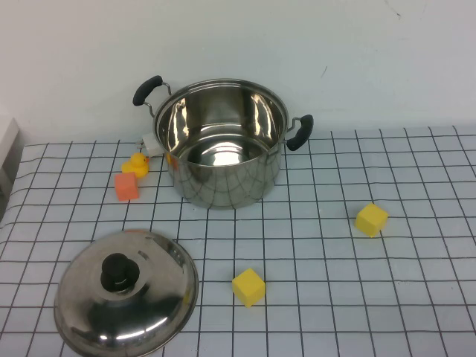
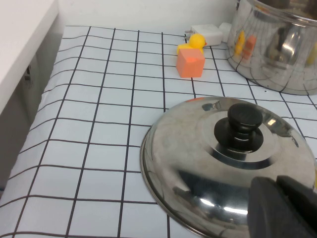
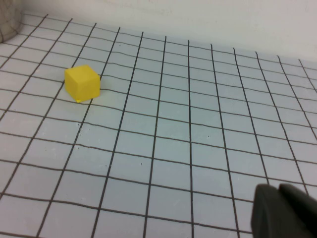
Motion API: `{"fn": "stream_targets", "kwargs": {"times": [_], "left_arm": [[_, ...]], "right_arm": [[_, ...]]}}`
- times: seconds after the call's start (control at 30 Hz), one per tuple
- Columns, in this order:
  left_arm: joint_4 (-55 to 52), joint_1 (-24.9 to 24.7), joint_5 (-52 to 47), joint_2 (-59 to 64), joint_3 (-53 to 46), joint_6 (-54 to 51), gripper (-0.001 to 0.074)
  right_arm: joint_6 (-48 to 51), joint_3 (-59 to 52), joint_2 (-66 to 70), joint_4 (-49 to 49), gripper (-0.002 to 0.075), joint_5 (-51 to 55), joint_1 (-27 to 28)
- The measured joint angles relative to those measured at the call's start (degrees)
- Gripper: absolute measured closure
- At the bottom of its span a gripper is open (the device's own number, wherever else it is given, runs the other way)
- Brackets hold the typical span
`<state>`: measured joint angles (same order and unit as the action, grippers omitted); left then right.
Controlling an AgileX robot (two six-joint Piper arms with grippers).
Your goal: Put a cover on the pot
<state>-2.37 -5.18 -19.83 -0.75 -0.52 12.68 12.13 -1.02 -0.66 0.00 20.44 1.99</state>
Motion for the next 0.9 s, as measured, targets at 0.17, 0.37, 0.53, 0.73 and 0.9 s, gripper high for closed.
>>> {"fn": "stream_targets", "kwargs": {"times": [0.17,0.37,0.53,0.73,0.9], "left_arm": [[-0.4,0.0,0.0,0.0,0.0,0.0,0.0736],[-1.0,0.0,0.0,0.0,0.0,0.0,0.0736],[-1.0,0.0,0.0,0.0,0.0,0.0,0.0736],[-1.0,0.0,0.0,0.0,0.0,0.0,0.0736],[-1.0,0.0,0.0,0.0,0.0,0.0,0.0736]], "right_arm": [[0.0,0.0,0.0,0.0,0.0717,0.0,0.0],[0.0,0.0,0.0,0.0,0.0717,0.0,0.0],[0.0,0.0,0.0,0.0,0.0717,0.0,0.0],[0.0,0.0,0.0,0.0,0.0717,0.0,0.0],[0.0,0.0,0.0,0.0,0.0717,0.0,0.0]]}}
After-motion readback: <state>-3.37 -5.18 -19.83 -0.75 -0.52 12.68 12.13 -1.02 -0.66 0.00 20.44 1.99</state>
